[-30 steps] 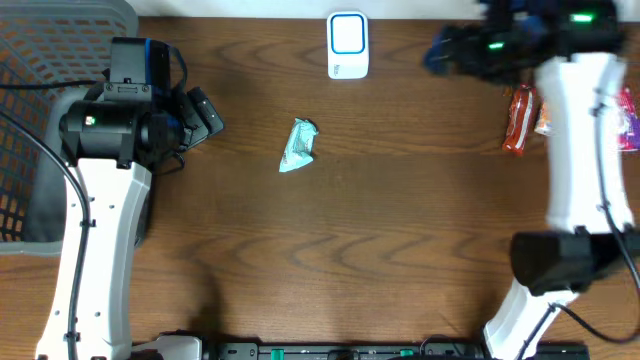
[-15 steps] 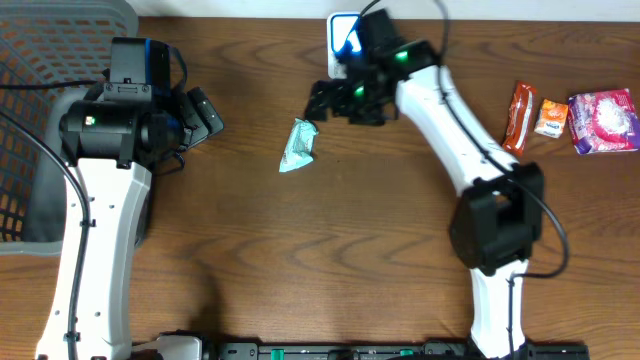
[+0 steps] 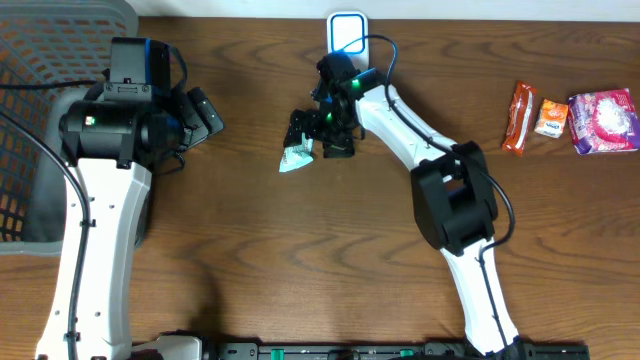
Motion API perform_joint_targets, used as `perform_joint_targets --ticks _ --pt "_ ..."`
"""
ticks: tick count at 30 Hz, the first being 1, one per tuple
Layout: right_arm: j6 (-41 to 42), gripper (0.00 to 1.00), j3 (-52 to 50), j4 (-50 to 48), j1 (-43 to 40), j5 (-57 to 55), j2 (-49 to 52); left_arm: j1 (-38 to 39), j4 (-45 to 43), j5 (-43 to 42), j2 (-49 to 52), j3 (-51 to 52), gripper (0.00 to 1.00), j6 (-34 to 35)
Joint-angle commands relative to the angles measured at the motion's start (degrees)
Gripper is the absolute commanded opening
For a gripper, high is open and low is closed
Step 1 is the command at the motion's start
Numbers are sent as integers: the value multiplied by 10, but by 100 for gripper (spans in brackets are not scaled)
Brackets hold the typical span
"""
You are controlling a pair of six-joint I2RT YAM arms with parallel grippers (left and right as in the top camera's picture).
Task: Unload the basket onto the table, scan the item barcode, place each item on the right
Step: 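Reach the right gripper to the mint-green packet and grasp it, then raise the mint-green packet to the scanner window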
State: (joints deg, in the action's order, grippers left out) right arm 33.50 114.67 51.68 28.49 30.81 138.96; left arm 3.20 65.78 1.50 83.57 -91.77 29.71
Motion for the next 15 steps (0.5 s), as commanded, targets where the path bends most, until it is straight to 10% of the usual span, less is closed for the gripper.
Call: perform_joint_targets --ticks 1,6,10,15 --pt "33 92 -3 -28 5 23 26 -1 2 5 -1 -2 98 -8" --pt "33 54 -3 -50 11 18 31 -1 2 5 -1 -2 98 -8" --pt "33 45 -3 -50 14 -9 31 -1 2 5 -1 -2 98 -8" --pt "31 1 0 -41 13 -33 30 -1 2 5 -1 -2 98 -8"
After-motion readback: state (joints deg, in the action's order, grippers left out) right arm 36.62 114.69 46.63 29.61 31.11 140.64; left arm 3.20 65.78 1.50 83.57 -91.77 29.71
